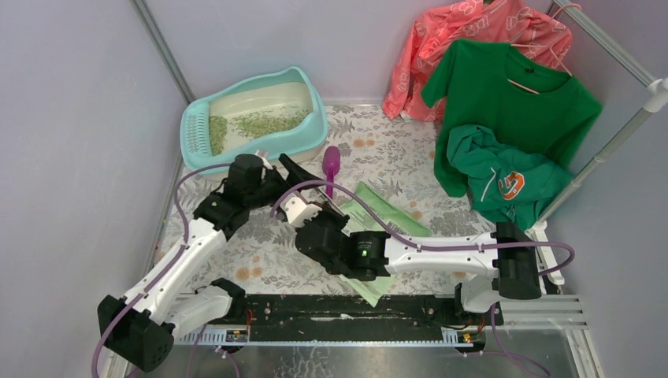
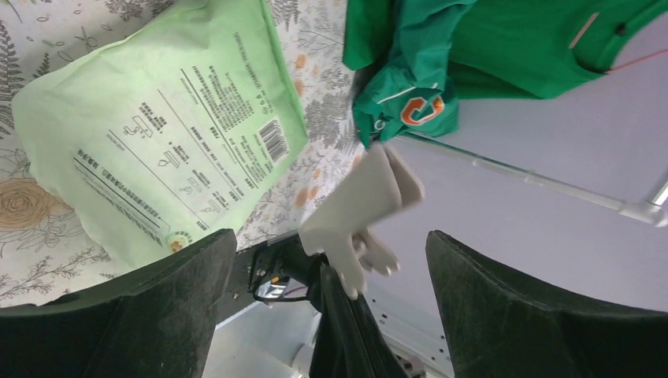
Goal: Fill the litter box with clean litter
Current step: Pick up the clamp at the center of the board.
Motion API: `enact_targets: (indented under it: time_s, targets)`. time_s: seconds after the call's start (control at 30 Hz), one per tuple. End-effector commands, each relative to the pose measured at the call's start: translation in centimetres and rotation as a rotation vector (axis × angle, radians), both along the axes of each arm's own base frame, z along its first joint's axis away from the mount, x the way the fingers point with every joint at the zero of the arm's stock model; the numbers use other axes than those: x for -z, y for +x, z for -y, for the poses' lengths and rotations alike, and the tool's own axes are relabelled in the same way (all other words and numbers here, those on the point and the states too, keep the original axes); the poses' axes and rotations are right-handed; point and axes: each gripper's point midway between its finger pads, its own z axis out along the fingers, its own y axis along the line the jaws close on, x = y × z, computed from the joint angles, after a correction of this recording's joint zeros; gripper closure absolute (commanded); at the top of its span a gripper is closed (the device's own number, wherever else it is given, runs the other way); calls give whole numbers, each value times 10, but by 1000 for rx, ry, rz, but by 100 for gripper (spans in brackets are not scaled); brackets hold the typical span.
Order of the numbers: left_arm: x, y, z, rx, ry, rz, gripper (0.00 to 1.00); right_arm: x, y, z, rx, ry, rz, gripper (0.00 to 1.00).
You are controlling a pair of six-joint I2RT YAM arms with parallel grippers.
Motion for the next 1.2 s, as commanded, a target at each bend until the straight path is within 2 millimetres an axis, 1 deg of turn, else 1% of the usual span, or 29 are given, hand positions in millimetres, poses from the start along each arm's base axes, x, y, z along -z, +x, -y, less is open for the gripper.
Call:
enact_targets:
  time_s: [0.0,0.2,0.27,0.33,0.37,0.43,0.53,0.67,0.83,0.9,0.93,0.97,1.0,1.03,1.07,1.13,1.17]
  targets:
    - [-2,19,8,-53,30,63,1,-28,-6,-13,-22,117,13,100]
    - [4,26,9,-72,52,58,2,-15,-13,-12,-53,119,-13,100]
    - [3,28,10,-72,55,61,6,-12,-14,-11,-52,119,-17,100]
    - [4,28,11,-71,52,65,12,-9,-14,-10,-50,114,-20,100]
    - [4,28,11,-70,49,66,17,-8,-14,-10,-49,112,-22,100]
    - [6,29,13,-67,45,62,23,-7,-15,-10,-51,112,-26,100]
    - [10,29,16,-57,47,55,35,-7,-16,-12,-54,123,-29,100]
    - [13,29,18,-51,42,54,55,-6,-16,-15,-59,119,-34,100]
    - [12,29,19,-42,43,59,68,-4,-16,-18,-61,123,-41,100]
    - [12,29,19,-39,46,60,75,-5,-17,-18,-61,130,-50,100]
    - [13,29,20,-36,48,60,80,-7,-18,-17,-61,137,-56,96]
    - [14,29,20,-31,47,60,85,-9,-19,-17,-66,152,-69,87]
    - [16,29,22,-24,45,59,89,-11,-22,-17,-78,163,-86,74]
    - [17,29,23,-17,44,61,94,-14,-24,-16,-88,176,-102,65]
    - [18,29,24,-10,47,62,99,-17,-26,-14,-95,186,-116,58]
    - [20,31,26,11,58,66,100,-28,-31,-7,-111,216,-146,49]
    - [20,31,27,22,63,71,100,-34,-34,-3,-119,233,-164,46]
